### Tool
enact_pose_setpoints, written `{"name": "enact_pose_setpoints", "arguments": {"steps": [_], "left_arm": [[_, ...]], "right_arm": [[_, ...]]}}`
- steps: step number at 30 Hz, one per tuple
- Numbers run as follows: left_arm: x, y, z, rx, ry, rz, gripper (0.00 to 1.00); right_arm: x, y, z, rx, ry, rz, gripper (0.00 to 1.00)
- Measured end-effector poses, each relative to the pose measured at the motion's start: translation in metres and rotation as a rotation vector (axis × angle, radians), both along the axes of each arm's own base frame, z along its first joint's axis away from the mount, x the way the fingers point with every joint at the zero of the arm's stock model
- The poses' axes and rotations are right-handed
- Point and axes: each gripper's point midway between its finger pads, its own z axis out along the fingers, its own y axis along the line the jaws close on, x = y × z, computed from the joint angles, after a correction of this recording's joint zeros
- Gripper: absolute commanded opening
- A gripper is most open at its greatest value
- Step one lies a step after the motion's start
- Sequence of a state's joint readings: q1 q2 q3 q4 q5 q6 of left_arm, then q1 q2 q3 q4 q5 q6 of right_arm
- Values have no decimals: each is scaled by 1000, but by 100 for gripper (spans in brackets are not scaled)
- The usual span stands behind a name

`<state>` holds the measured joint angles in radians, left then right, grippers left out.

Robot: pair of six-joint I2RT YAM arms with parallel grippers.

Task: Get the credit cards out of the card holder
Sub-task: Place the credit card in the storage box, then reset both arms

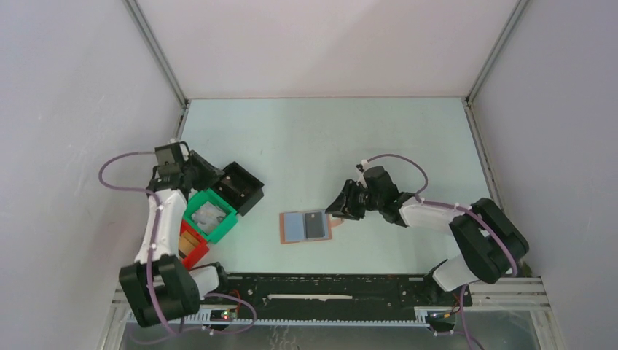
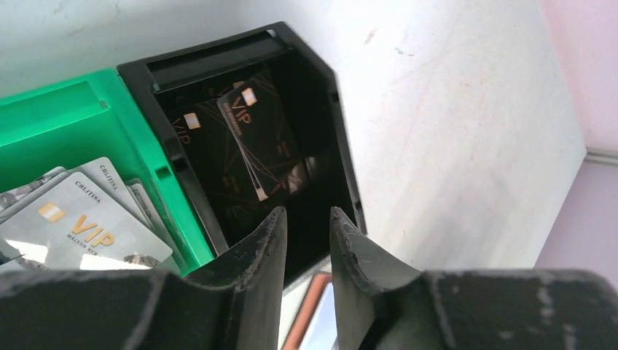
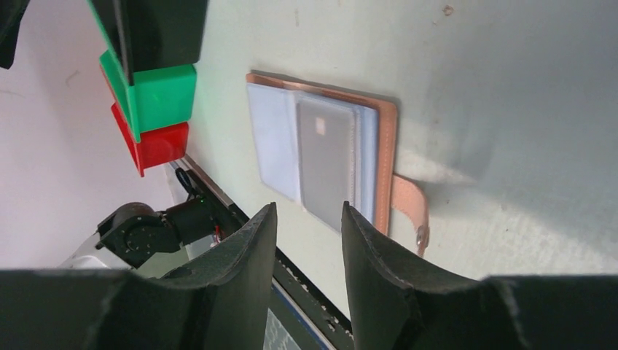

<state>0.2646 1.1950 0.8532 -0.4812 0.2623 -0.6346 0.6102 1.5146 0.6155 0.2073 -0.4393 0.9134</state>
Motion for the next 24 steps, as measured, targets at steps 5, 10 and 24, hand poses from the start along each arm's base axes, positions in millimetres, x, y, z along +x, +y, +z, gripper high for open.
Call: {"name": "enact_pose_setpoints", "arguments": {"steps": [5,10,24], "left_arm": [[-13,-17,50,74,-109,-82,38],[-19,-56,102,124,-235,-238,41],[-45,-132,245,152,-572,-499,44]], "right_arm": [[3,-11,29,-11,-89,-11,54],[22,-24,89,-82,-276,-33,60],[43,-161,264,-439,-772,-457,94]]}}
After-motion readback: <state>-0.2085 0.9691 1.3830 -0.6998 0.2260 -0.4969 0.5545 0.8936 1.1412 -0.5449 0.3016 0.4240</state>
